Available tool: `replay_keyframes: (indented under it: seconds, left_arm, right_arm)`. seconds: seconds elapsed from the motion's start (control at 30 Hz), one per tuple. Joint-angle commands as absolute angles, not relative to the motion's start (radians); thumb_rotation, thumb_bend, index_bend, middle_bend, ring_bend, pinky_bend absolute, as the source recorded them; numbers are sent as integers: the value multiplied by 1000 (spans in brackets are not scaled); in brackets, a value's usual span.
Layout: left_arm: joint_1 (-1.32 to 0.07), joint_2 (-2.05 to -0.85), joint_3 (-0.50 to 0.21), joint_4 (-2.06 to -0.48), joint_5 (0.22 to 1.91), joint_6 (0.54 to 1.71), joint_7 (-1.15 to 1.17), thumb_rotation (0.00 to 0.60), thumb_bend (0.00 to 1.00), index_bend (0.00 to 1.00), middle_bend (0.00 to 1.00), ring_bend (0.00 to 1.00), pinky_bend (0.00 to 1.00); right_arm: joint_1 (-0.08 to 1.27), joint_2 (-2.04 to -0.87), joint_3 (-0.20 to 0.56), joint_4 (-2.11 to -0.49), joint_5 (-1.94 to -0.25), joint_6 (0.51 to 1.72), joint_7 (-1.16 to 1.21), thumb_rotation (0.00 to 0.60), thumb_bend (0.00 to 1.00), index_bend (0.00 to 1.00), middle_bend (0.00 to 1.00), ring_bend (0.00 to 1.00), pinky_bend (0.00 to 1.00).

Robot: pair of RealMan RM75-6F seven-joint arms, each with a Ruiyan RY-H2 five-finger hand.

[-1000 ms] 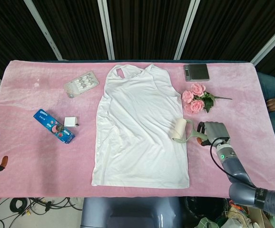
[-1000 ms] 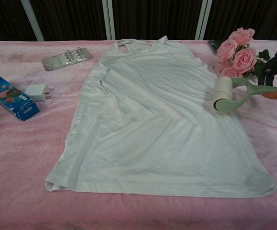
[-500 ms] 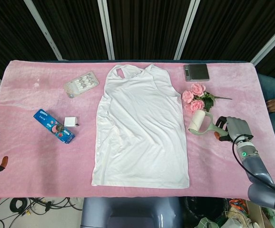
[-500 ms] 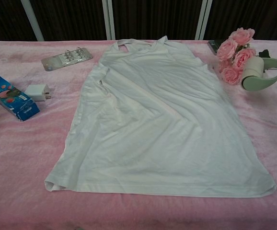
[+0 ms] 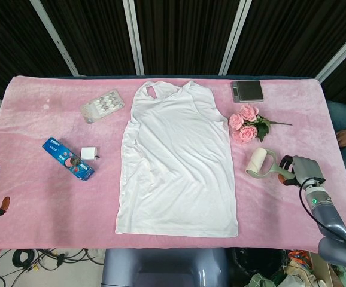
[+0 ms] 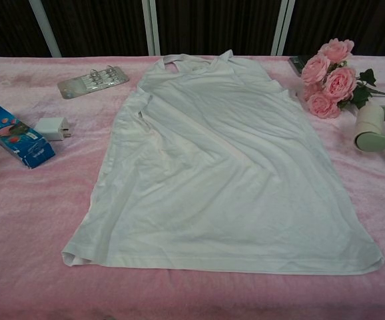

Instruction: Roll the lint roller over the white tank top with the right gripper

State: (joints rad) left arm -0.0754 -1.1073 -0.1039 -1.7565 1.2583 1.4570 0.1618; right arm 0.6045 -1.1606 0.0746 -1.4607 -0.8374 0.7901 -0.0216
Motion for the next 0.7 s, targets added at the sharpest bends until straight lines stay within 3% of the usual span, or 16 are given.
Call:
replay_keyframes:
  seconds: [0.03, 0.13, 0.27, 0.37, 0.57, 0.7]
  left_arm:
    - [-75, -1107, -104, -1757, 1258, 1457, 162, 600, 363, 133, 40, 39, 332]
    - [-75, -1107, -104, -1757, 1259, 1458, 161, 600, 363, 133, 40, 39, 332]
    - [-75, -1106, -104, -1757, 1258, 1457, 161, 600, 363, 133, 40, 40, 332]
    - [-75, -1106, -104, -1757, 1259, 1457, 160, 600, 363, 132, 39, 39, 332]
    - [-74, -1106, -105, -1758, 1257, 1458, 160, 600, 363, 131, 39, 40, 332]
    - [-74, -1107, -104, -1759, 1258, 1458, 162, 600, 363, 130, 39, 40, 332]
  right_arm:
    - [591, -1185, 82, -1437, -865, 791, 2, 600, 533, 723, 546, 524, 338]
    - [585, -1200, 89, -1421, -882, 793, 13, 600, 465, 649, 494, 473, 336]
    - [585, -1207, 85, -1411, -877, 773, 0, 600, 332, 410, 339, 341, 302]
    - [586, -1213, 87, -1406, -842, 765, -19, 600, 289, 286, 236, 253, 267]
    - [588, -1211, 85, -1420, -777, 757, -60, 600, 245, 136, 92, 131, 225]
    - [580, -1194, 93, -1453, -758, 772, -64, 600, 233, 92, 54, 90, 218]
